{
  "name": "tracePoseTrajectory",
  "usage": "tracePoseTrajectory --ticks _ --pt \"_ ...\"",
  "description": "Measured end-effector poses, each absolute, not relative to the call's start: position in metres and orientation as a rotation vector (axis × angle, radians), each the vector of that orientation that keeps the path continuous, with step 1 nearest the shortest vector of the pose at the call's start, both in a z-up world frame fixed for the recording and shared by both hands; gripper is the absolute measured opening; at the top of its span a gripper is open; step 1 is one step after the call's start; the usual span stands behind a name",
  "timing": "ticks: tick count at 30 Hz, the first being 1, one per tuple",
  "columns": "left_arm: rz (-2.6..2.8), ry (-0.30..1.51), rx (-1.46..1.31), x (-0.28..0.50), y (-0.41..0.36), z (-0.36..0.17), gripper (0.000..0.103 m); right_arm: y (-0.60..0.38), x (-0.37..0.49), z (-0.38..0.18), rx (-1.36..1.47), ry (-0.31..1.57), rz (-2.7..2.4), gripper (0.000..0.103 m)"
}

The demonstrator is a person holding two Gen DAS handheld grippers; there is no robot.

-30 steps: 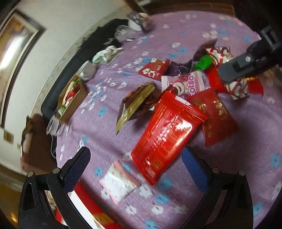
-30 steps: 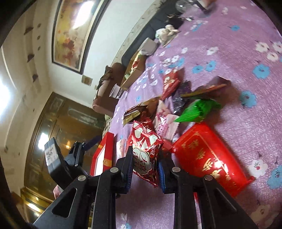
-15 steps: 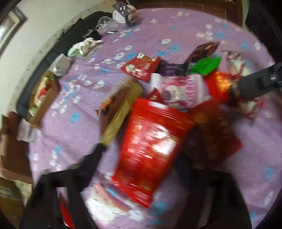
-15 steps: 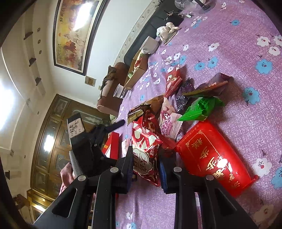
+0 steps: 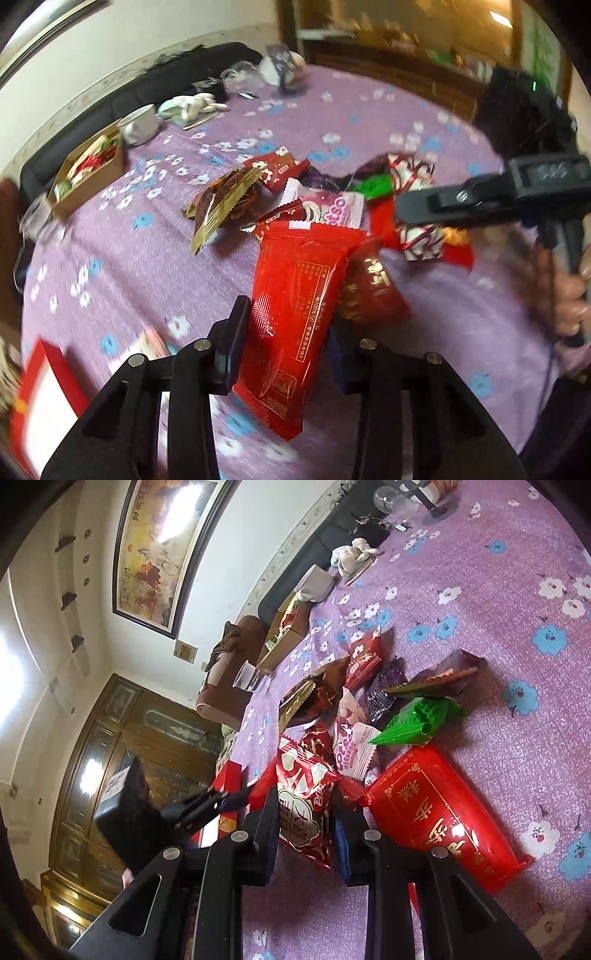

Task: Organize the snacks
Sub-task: 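Grasp the small red wrapped packet with the left gripper while the right gripper holds its packet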

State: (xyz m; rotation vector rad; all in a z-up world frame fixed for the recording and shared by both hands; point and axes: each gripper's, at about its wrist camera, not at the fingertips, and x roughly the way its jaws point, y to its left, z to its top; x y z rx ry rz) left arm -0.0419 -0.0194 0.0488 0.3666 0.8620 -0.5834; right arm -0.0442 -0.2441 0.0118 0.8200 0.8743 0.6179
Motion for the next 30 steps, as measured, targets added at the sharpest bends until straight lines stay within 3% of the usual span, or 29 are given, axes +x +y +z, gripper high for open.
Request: tracePoseTrajectory --ticks 8,10,11,19,30 --pt "-0.462 0.747 0.102 -0.082 0.029 0.069 0.032 -0.238 -0.047 0.019 0.758 0.842 0.602 0.027" --pt "-0.415 0.721 0.063 -0.092 0.048 0.075 0.022 -0.234 -0.048 0.021 0.732 0.831 0.604 0.027" --pt "-0.395 0.71 0.047 -0.097 0.057 0.078 0.012 -0.232 -0.049 0.022 0.721 0.826 0.607 0.027" --pt "-0.284 0.625 -0.024 -0.125 0.119 0.094 0.012 -0.182 -0.051 0.026 0.704 0.835 0.703 0.026" --pt "-0.308 0.713 0.073 -0.13 0.098 0.073 0.013 -0.163 -0.055 0.024 0.713 0.83 0.704 0.027"
